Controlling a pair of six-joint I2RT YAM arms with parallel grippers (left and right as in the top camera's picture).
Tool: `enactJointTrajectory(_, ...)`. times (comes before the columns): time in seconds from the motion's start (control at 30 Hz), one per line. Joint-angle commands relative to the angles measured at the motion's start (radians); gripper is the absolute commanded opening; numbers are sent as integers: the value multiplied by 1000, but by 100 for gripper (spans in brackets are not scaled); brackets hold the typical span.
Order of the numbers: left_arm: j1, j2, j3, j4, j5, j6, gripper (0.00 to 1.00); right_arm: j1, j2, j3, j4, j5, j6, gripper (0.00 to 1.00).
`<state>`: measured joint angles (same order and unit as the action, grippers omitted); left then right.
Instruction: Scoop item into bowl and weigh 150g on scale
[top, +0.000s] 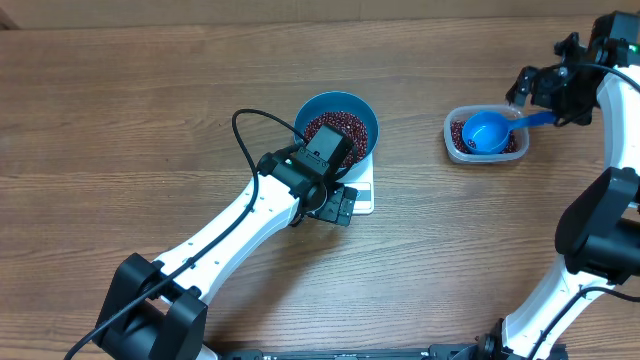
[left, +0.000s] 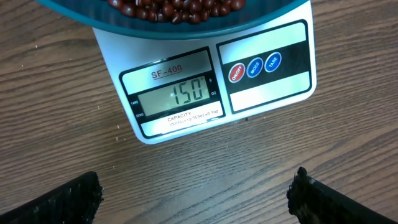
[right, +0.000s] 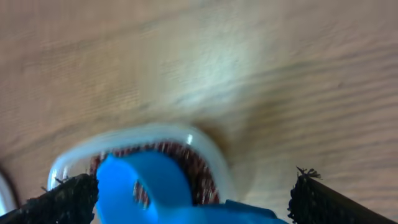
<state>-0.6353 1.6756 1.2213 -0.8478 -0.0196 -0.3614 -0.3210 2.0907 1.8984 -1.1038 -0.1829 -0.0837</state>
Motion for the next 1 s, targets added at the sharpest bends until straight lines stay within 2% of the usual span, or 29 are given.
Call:
enactJointTrajectory(0.0,0,-20,-9,0,-10,-9,100,-5,14,2,63,44,36,100)
enactJointTrajectory(0.13,0,-20,-9,0,-10,-9,99,-5,15,-64,171,40,36,100)
enactJointTrajectory(0.27,0,-20,-9,0,-10,-9,100,-5,15,-128,225,-45,35,100)
enactJointTrajectory(0.97,0,-20,-9,0,-10,-9,100,6,12,-60,234,-100,35,100)
